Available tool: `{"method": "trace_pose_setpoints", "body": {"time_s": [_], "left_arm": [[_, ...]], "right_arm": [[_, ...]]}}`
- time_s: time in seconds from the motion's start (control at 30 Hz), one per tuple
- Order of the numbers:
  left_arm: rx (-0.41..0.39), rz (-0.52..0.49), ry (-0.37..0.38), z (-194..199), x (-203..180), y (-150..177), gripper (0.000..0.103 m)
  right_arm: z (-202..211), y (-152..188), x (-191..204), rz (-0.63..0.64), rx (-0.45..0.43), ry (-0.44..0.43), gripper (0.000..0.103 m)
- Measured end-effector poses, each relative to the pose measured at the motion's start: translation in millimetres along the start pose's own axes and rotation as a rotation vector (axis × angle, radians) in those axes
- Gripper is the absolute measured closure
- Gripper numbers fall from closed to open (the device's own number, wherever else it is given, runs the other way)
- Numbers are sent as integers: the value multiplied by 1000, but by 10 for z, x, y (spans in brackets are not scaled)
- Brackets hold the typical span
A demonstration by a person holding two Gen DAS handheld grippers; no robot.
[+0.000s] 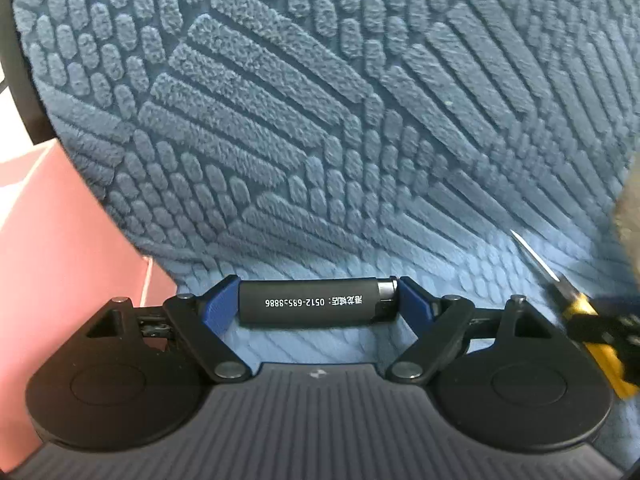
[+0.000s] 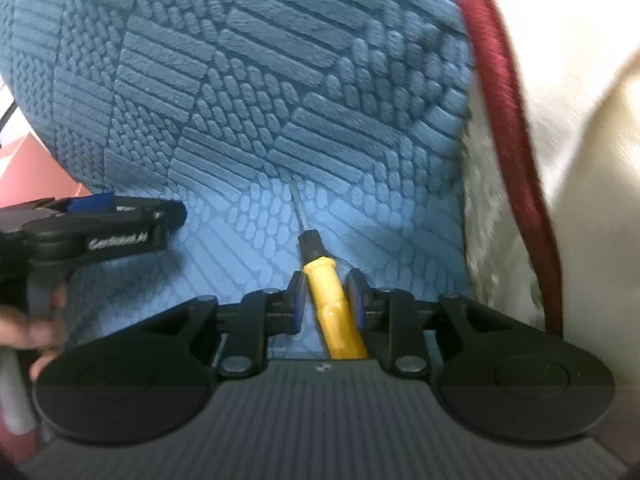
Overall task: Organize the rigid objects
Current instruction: 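Close the left tool on the black lighter while the right tool lifts the screwdriver, then lift the black lighter with the left tool while the right tool holds the screwdriver up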
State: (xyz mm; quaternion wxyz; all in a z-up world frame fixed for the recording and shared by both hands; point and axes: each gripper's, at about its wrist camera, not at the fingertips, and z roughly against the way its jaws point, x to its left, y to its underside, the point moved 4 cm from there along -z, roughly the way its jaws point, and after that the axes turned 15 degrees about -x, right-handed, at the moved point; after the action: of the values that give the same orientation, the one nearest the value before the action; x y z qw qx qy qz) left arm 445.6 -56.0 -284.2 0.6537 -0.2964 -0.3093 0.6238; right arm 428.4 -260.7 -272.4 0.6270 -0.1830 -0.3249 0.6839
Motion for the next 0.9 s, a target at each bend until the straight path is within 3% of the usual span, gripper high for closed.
{"method": "trace_pose_setpoints", "body": {"time_s": [0.23, 0.6, 0.9], "left_arm": [[-13, 5, 31, 500, -30, 67, 17], [-63, 142, 103, 1275, -62, 16, 17], [-77, 187, 116, 1799, -22, 193, 17]], "right_arm": [[28, 18, 58, 35, -16, 29, 79], [386, 78, 78, -152, -31, 17, 83], [733, 306, 432, -141, -79, 22, 83]]}}
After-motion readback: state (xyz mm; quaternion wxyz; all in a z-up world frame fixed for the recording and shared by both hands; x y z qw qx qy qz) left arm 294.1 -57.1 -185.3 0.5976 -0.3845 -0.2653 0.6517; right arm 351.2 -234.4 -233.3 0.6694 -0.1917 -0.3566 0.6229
